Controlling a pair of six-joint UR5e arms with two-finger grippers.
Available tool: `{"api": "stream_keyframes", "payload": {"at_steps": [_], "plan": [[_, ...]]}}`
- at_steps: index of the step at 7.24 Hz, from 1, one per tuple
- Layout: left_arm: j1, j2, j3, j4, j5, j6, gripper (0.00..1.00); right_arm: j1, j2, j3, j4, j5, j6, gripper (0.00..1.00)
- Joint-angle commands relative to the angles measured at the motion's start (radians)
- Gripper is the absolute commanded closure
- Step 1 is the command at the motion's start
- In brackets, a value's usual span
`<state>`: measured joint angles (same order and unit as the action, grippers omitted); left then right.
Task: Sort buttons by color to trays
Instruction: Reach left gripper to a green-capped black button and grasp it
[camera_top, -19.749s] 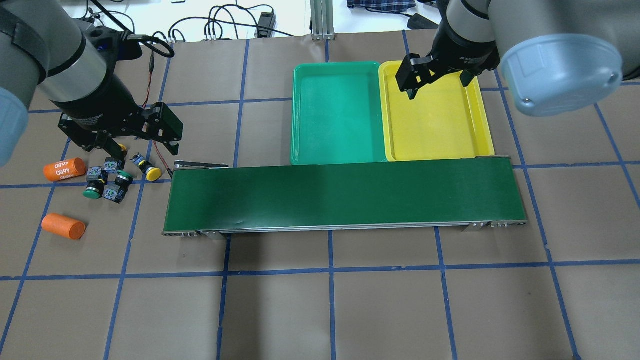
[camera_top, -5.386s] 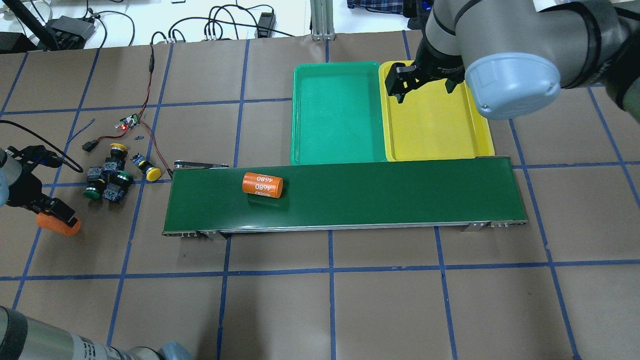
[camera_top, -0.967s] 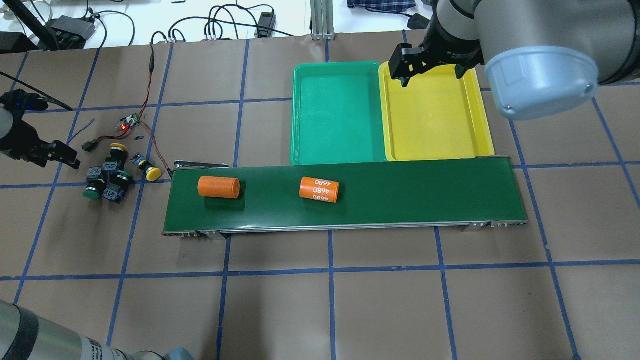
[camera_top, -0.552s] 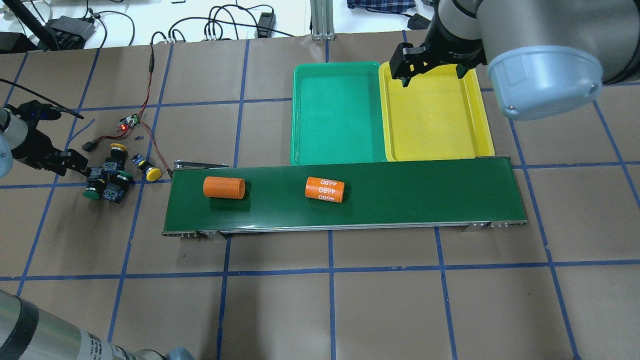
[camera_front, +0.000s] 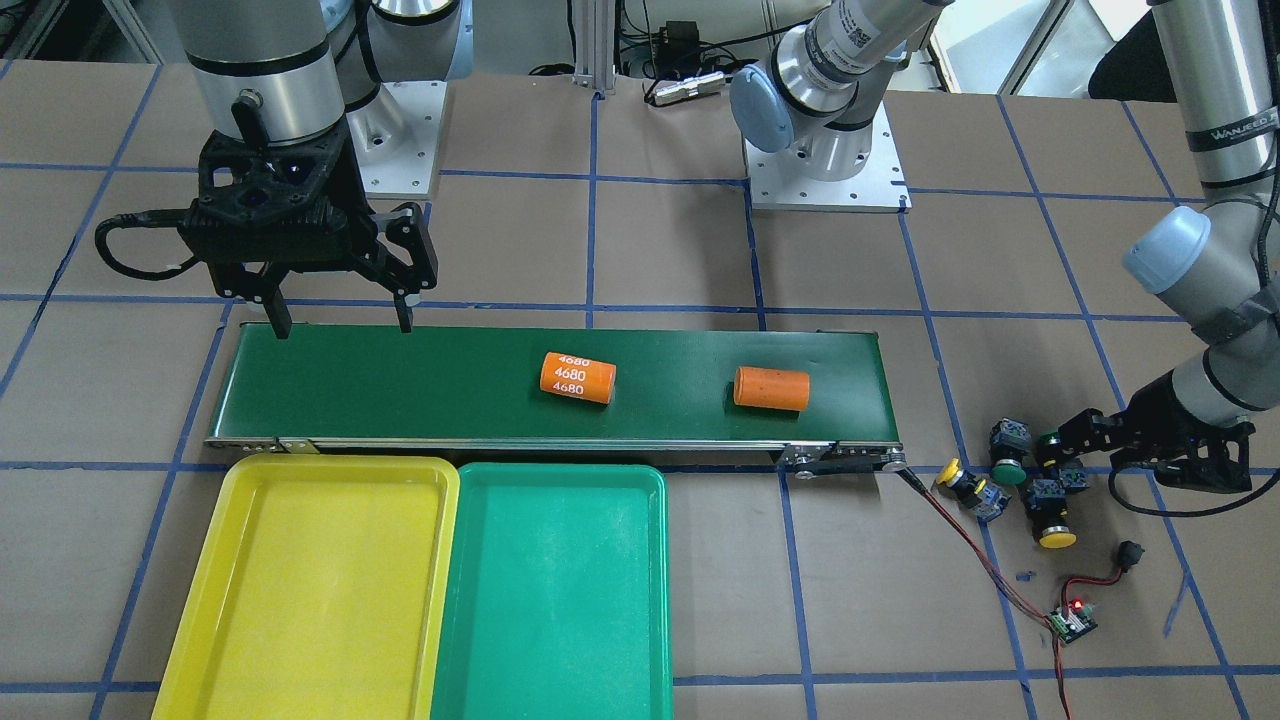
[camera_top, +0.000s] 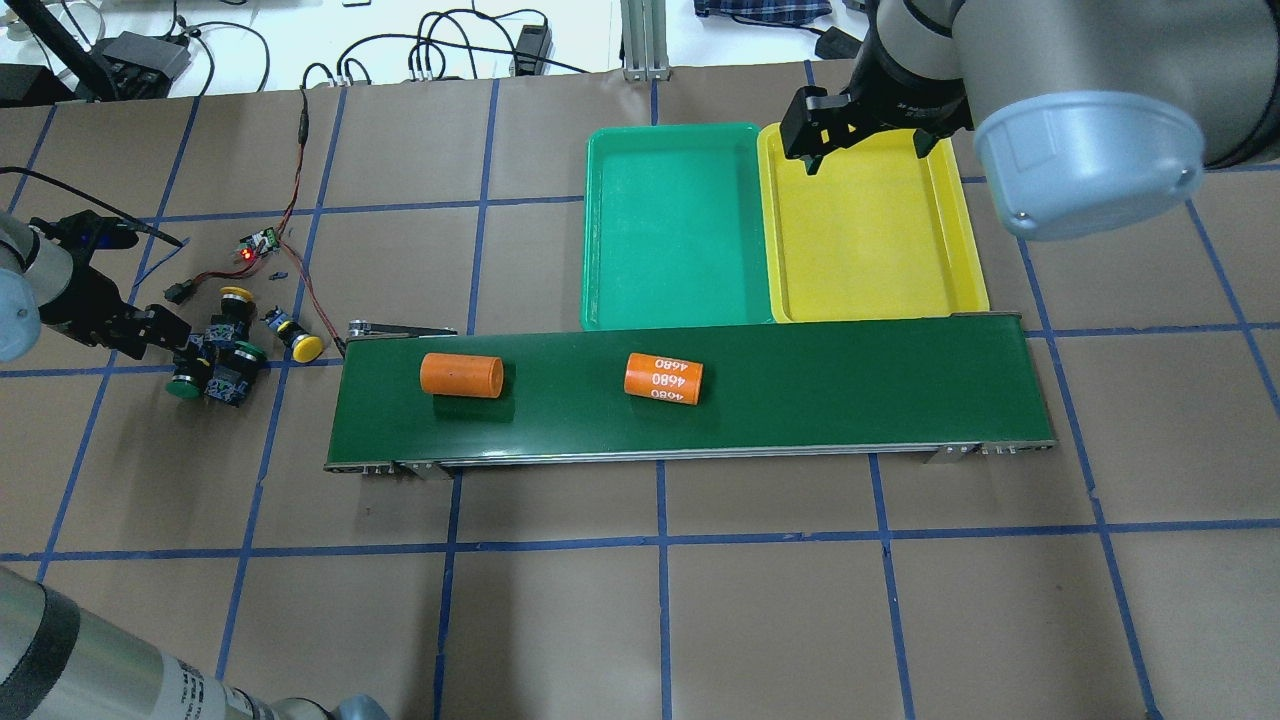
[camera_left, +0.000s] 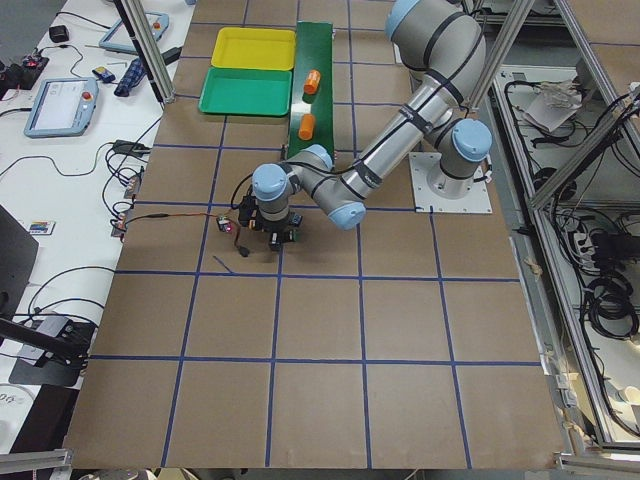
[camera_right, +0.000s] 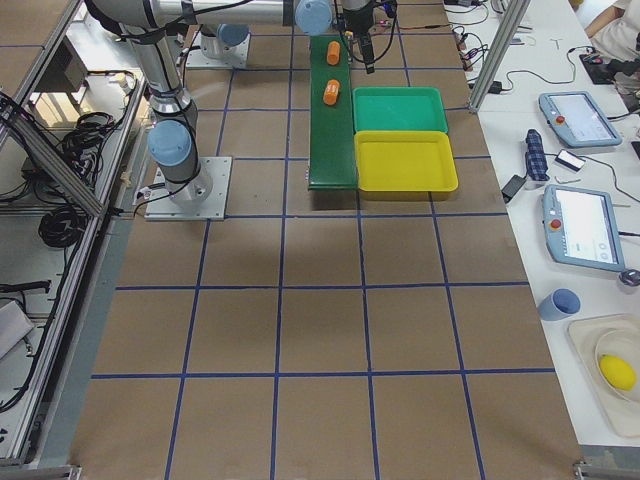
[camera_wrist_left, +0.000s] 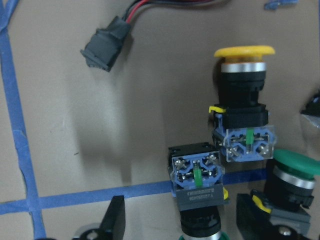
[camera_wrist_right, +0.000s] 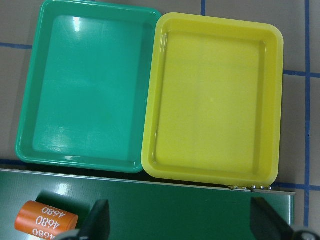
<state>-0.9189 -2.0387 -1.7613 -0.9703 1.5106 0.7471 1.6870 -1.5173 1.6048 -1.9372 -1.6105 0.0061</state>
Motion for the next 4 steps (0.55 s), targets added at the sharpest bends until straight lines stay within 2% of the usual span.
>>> {"api": "stream_keyframes", "payload": {"at_steps": [1,2,3,4], "plan": [[-0.002,-0.024,0.002,-0.002,0.000,0.000,0.19,0.000,0.000,0.006,0.003,-0.002,0.000,0.00],[-0.002,-0.032,0.000,-0.002,-0.001,0.000,0.20,0.002,-0.001,0.007,0.001,0.001,0.000,0.00],[-0.002,-0.037,0.002,-0.002,-0.003,0.000,0.49,0.002,-0.003,0.009,0.003,0.006,0.002,0.00],[-0.003,-0.038,0.005,-0.004,0.002,0.002,0.99,0.002,-0.003,0.010,0.004,0.003,0.002,0.00]]}}
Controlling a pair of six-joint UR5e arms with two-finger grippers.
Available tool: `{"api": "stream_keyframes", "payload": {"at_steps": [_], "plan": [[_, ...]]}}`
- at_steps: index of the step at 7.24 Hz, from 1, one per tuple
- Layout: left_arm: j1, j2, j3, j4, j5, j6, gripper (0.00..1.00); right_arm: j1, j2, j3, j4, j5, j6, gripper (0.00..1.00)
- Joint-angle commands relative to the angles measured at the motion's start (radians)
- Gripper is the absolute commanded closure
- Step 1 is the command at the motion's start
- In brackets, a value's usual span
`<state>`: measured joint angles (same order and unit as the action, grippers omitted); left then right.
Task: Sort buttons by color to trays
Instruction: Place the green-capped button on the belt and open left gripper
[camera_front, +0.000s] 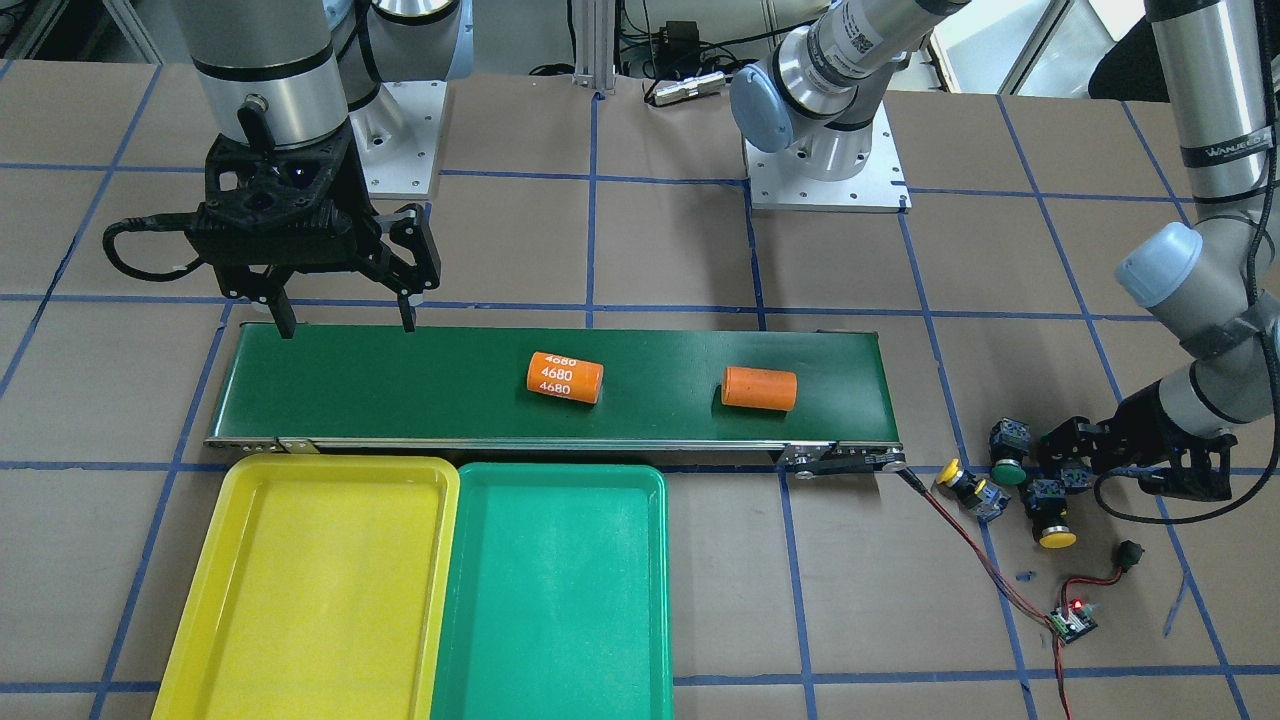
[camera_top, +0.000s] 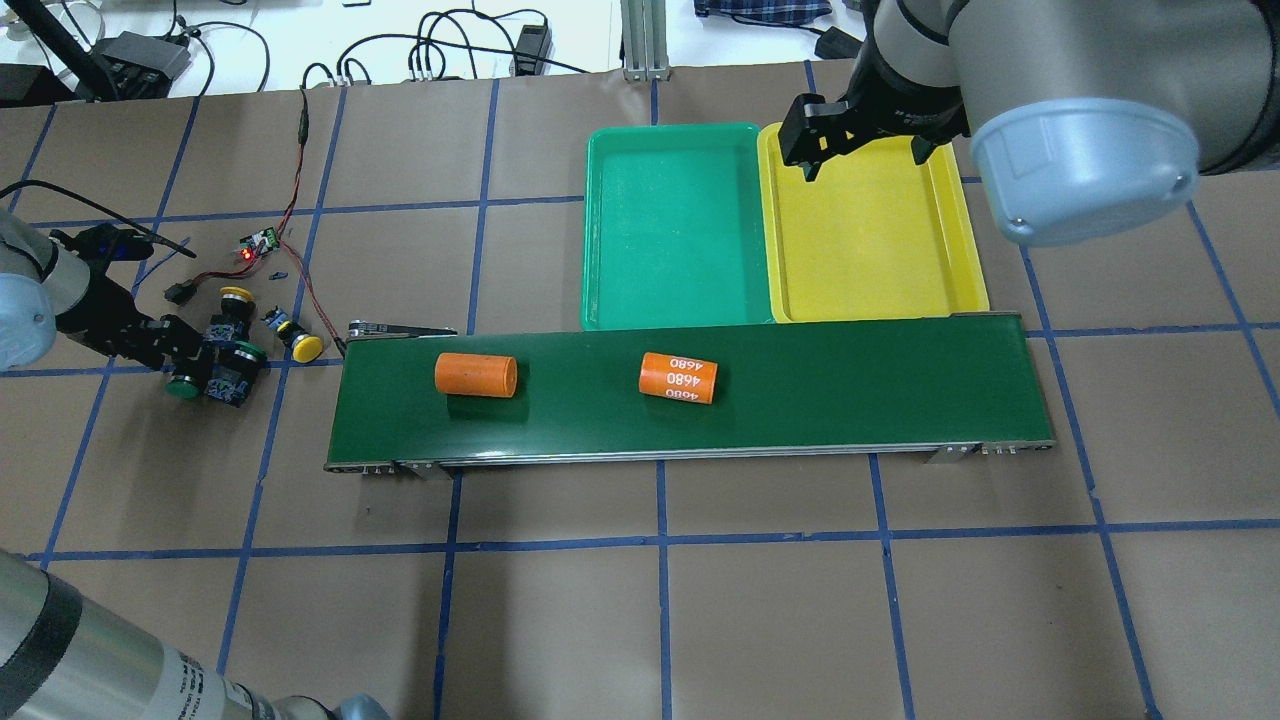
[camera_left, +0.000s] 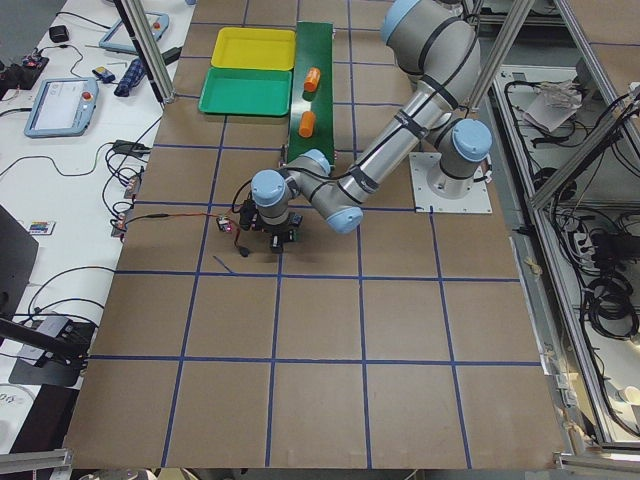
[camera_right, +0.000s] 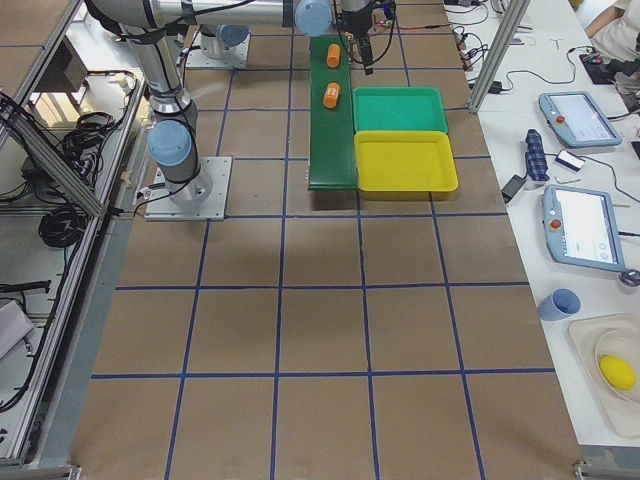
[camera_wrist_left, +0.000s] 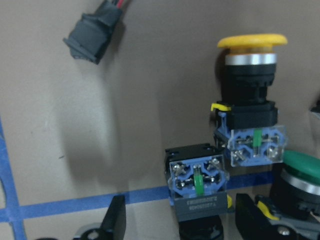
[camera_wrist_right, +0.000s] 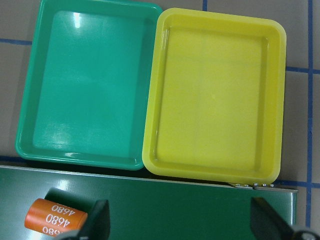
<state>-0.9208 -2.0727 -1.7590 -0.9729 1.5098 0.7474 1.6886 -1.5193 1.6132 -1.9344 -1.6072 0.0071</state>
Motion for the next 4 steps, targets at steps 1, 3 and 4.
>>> {"api": "stream_keyframes", "payload": {"at_steps": [1,3,4], "plan": [[-0.003,0.005,0.010,-0.004,0.009,0.004,1.00,0.002,-0.001,0.005,0.003,-0.002,0.001,0.00],[-0.006,0.064,0.019,-0.045,0.006,0.007,1.00,0.006,-0.001,0.005,0.008,-0.002,0.001,0.00],[-0.036,0.127,0.021,-0.108,0.004,0.000,1.00,0.008,-0.001,0.005,0.008,0.001,0.001,0.00]]}}
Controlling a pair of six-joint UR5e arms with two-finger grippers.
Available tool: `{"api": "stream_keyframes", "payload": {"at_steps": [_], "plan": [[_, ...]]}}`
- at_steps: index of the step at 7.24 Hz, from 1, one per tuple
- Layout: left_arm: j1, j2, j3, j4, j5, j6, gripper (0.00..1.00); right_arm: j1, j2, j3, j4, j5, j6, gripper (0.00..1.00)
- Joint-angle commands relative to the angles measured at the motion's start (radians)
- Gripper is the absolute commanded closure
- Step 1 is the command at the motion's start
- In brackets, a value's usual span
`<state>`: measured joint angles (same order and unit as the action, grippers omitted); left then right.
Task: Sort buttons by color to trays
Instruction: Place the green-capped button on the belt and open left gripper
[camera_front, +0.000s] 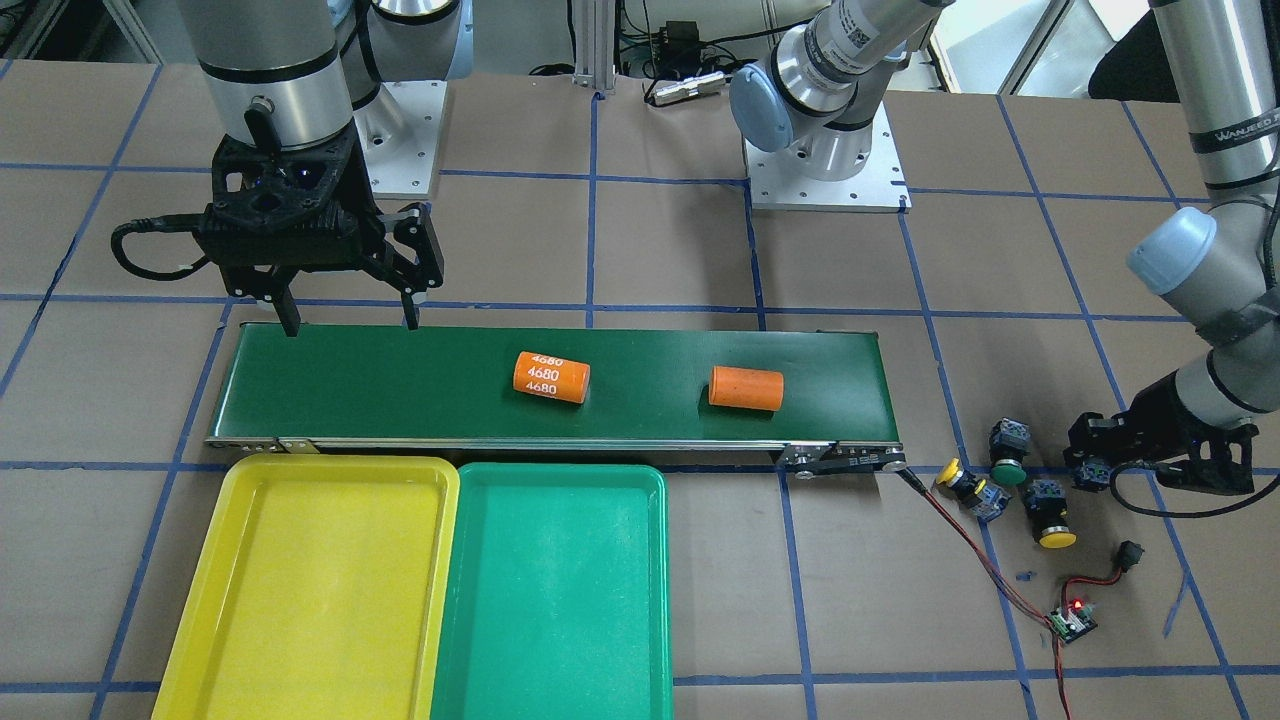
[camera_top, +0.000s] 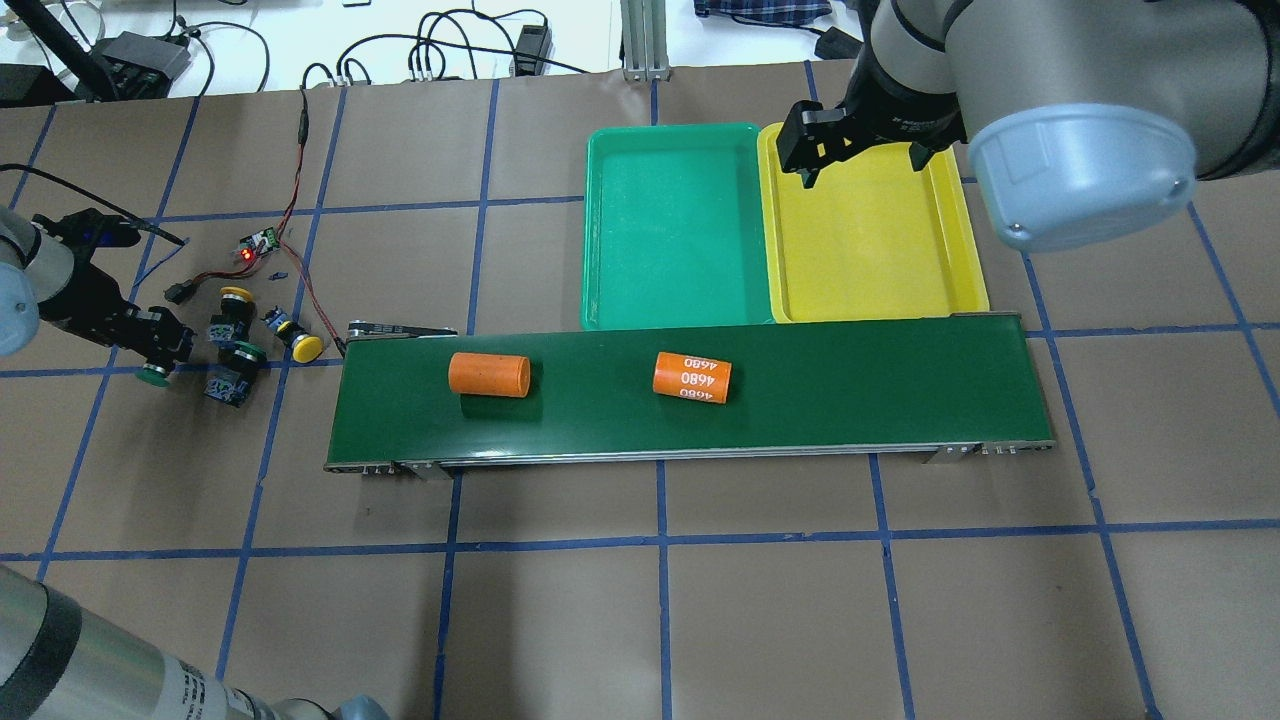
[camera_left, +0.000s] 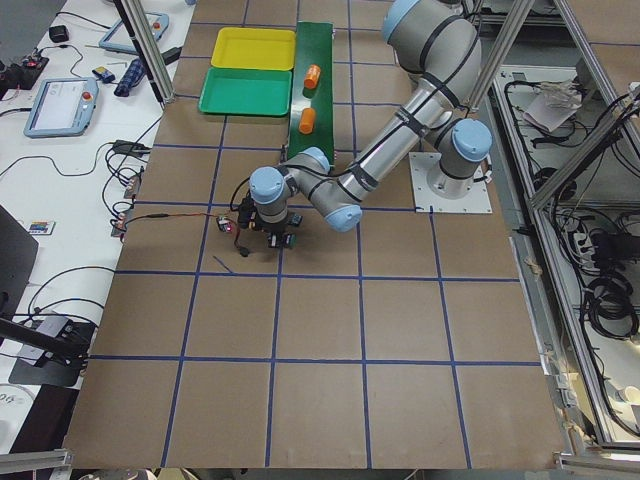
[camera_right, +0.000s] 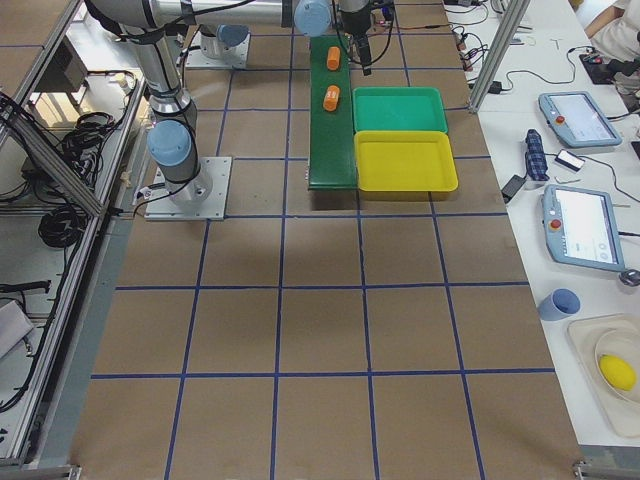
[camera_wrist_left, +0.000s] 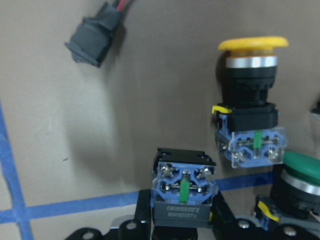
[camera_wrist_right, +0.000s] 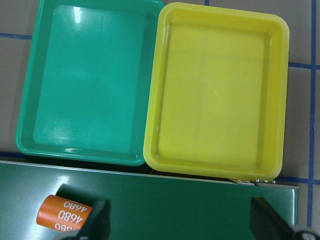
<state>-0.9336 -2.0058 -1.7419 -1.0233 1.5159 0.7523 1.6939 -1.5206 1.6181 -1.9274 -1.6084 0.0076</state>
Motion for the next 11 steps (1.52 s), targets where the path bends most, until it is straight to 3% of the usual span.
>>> {"api": "stream_keyframes", "payload": {"at_steps": [1,4,6,8,9,10,11], "plan": [[-0.083,0.126,-0.001,-0.146,0.003,-0.014,1.00,0.003,-0.001,0.000,0.001,0.002,0.000,0.00],[-0.284,0.266,-0.031,-0.265,-0.005,-0.250,1.00,0.003,-0.001,0.000,0.001,0.001,0.000,0.00],[-0.376,0.291,-0.117,-0.255,-0.031,-0.382,1.00,0.003,-0.001,0.000,-0.001,0.007,0.005,0.00],[-0.396,0.270,-0.182,-0.212,-0.057,-0.448,1.00,0.003,0.008,-0.001,-0.004,-0.001,0.002,0.00],[-0.405,0.269,-0.186,-0.213,-0.132,-0.458,0.93,0.003,0.005,-0.001,-0.002,0.002,0.002,0.00],[-0.410,0.263,-0.194,-0.213,-0.134,-0.458,0.74,0.003,0.005,0.000,0.001,0.004,0.002,0.00],[-0.410,0.257,-0.200,-0.212,-0.134,-0.461,0.12,0.003,0.010,0.000,0.001,0.002,0.000,0.00]]}}
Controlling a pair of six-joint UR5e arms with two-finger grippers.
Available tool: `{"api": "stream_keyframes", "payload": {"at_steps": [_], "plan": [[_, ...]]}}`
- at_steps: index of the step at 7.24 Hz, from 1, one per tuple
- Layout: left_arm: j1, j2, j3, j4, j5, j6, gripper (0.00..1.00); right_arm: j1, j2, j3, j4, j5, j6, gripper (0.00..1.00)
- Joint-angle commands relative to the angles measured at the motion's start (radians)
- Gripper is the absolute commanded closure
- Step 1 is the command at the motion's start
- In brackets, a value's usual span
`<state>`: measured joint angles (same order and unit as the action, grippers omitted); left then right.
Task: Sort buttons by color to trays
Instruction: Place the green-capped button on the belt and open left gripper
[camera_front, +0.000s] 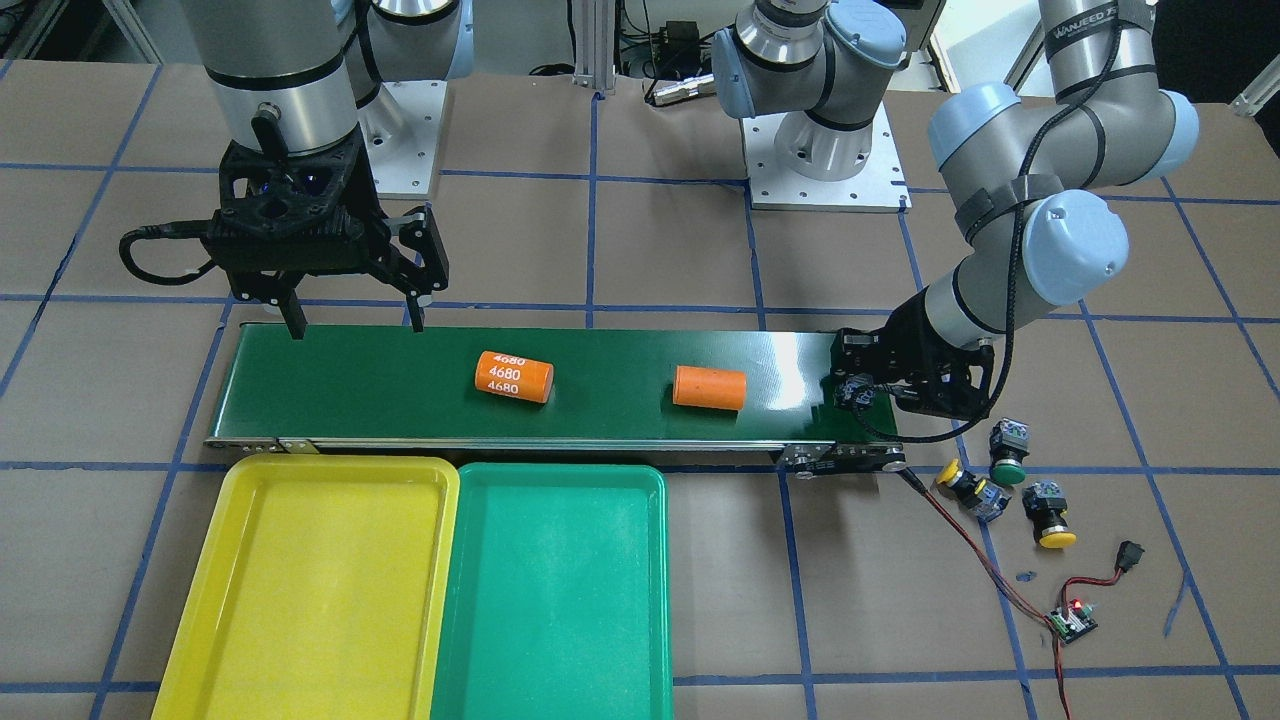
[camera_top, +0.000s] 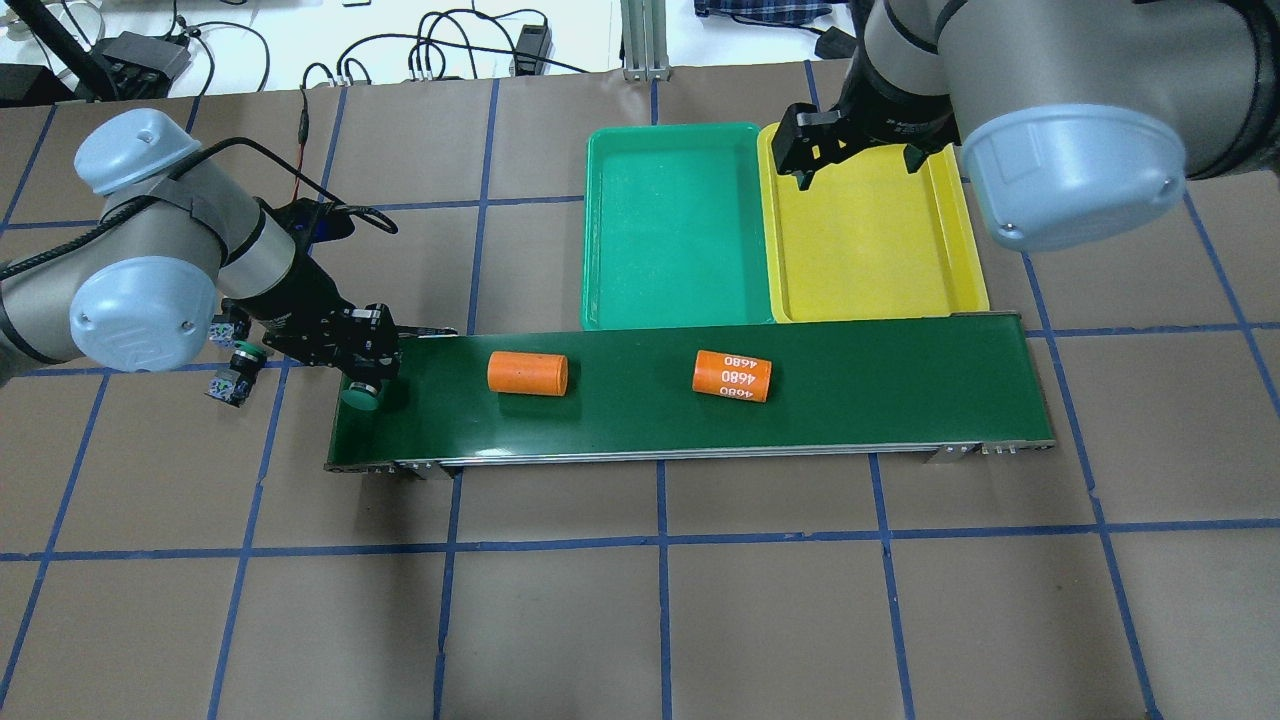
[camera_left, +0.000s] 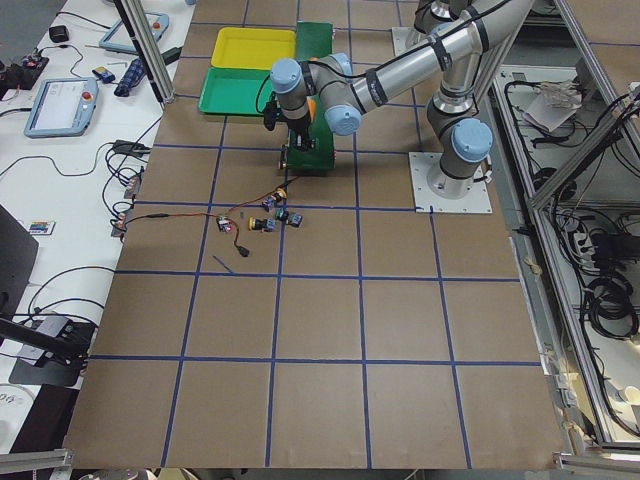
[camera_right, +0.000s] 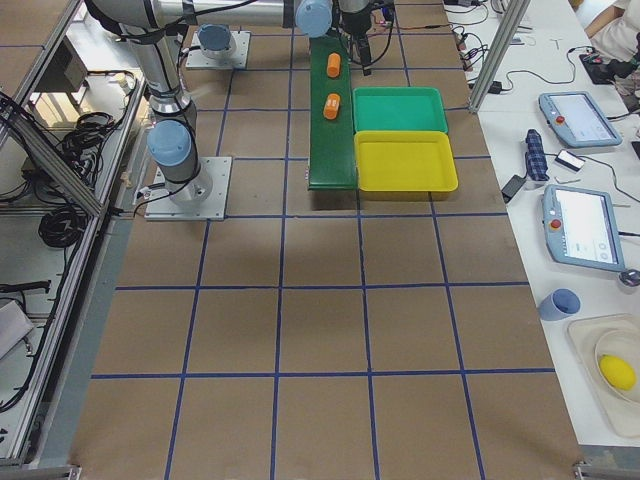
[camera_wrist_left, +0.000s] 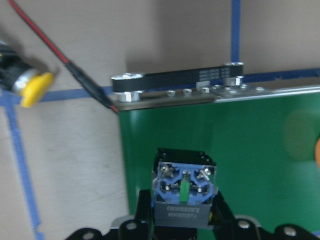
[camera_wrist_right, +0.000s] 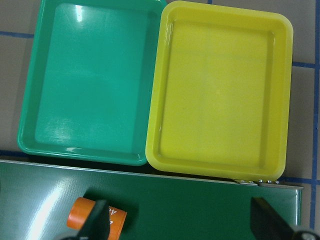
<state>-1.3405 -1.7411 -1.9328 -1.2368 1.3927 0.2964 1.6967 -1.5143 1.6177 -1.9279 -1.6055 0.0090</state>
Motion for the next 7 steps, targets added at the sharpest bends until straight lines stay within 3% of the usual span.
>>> {"api": "stream_keyframes", "payload": {"at_steps": [1,3,4,5,7], "plan": [[-0.003,-0.005,-0.005,0.003,-0.004,-0.026,0.00,0.000,0.002,0.002,0.003,-0.004,-0.003,0.00],[0.000,0.026,0.009,0.004,-0.003,-0.031,0.00,0.001,0.006,0.002,0.001,0.001,-0.003,0.00],[0.026,0.034,0.073,0.004,0.014,-0.029,0.00,0.000,0.003,0.002,0.000,0.001,-0.003,0.00],[0.068,0.014,0.180,-0.030,0.097,-0.022,0.00,0.000,-0.006,0.001,0.000,0.007,-0.003,0.00],[0.113,-0.046,0.259,-0.014,0.186,0.101,0.00,0.000,-0.001,0.001,0.000,-0.005,-0.004,0.00]]}}
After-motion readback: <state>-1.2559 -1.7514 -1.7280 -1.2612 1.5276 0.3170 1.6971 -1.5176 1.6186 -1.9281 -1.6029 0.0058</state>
